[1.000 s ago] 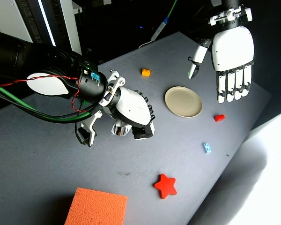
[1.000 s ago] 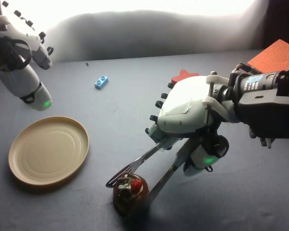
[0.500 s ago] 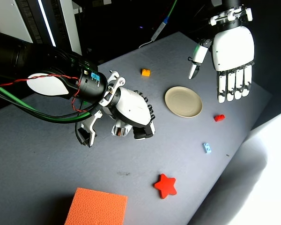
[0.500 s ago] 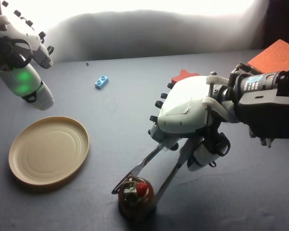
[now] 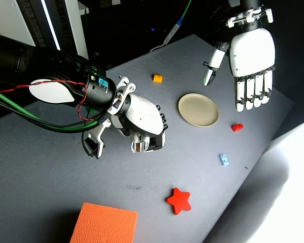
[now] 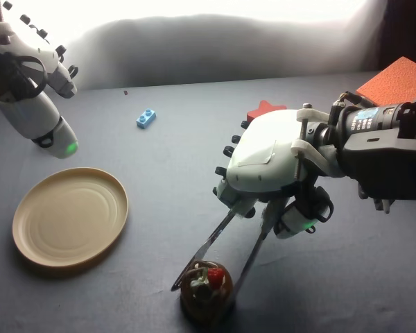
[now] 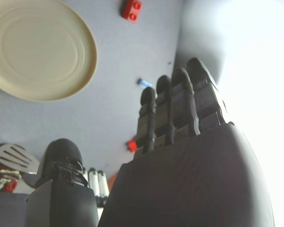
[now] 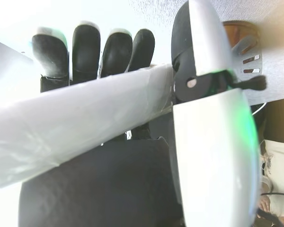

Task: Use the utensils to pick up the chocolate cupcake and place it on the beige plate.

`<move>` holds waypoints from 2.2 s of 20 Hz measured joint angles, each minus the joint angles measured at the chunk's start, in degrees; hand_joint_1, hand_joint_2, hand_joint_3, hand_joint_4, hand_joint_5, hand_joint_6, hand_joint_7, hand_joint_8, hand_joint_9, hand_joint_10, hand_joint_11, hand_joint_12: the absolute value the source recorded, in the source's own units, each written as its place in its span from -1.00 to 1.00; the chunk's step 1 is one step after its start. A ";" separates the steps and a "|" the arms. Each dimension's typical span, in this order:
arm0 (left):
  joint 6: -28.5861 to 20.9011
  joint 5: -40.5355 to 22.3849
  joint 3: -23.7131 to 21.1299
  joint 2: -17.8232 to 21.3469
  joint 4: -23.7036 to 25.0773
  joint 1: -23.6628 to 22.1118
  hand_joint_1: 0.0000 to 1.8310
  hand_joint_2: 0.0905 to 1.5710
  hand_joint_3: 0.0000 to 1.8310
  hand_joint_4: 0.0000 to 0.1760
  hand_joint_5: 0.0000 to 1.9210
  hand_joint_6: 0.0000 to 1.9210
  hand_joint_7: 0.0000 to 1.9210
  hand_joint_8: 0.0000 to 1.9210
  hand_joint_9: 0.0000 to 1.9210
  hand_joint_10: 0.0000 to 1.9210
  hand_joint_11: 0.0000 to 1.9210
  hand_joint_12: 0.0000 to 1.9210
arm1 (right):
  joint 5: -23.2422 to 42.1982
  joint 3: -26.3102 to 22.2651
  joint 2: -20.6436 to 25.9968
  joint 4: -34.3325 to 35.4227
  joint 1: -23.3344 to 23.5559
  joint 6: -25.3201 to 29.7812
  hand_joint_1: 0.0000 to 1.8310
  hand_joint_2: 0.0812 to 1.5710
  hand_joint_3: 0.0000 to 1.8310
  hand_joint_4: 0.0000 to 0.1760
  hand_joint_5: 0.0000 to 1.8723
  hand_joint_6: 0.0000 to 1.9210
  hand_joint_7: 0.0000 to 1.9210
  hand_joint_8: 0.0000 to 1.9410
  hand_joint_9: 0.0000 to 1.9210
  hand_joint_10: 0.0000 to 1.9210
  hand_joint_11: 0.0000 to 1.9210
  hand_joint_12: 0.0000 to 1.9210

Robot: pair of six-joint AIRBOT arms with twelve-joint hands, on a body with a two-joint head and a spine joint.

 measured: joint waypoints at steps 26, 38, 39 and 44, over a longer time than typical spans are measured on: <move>0.00 0.00 0.02 0.00 -0.02 0.00 -0.81 0.39 -1.00 -1.00 -0.78 -0.99 -0.81 -1.00 -0.85 -1.00 -1.00 -0.65 | 0.46 -0.02 0.02 0.00 -0.15 -0.04 0.33 0.49 -1.00 -1.00 -0.13 0.21 -0.12 0.34 -0.17 0.52 -0.14 0.72; 0.00 0.00 0.02 0.00 -0.02 0.00 -0.79 0.39 -1.00 -1.00 -0.82 -1.00 -0.83 -1.00 -0.87 -1.00 -1.00 -0.68 | 0.44 -0.13 1.01 -0.24 1.73 1.53 0.42 0.52 -1.00 -1.00 -0.26 0.41 -0.16 0.29 -0.15 0.54 -0.11 0.73; 0.00 0.00 0.02 0.00 -0.02 0.00 -0.81 0.39 -1.00 -1.00 -0.83 -1.00 -0.83 -1.00 -0.87 -1.00 -1.00 -0.67 | 0.37 -0.13 1.09 -0.22 1.79 1.53 0.30 0.54 -0.99 -1.00 -0.26 0.47 -0.15 0.34 -0.21 0.56 -0.11 0.70; 0.00 0.00 0.02 0.00 -0.02 0.00 -0.81 0.39 -1.00 -1.00 -0.81 -0.99 -0.82 -1.00 -0.84 -0.99 -1.00 -0.59 | 0.09 0.74 1.29 -0.42 3.93 3.10 0.32 0.54 -1.00 -1.00 -0.27 0.38 -0.14 0.42 -0.23 0.64 -0.16 0.80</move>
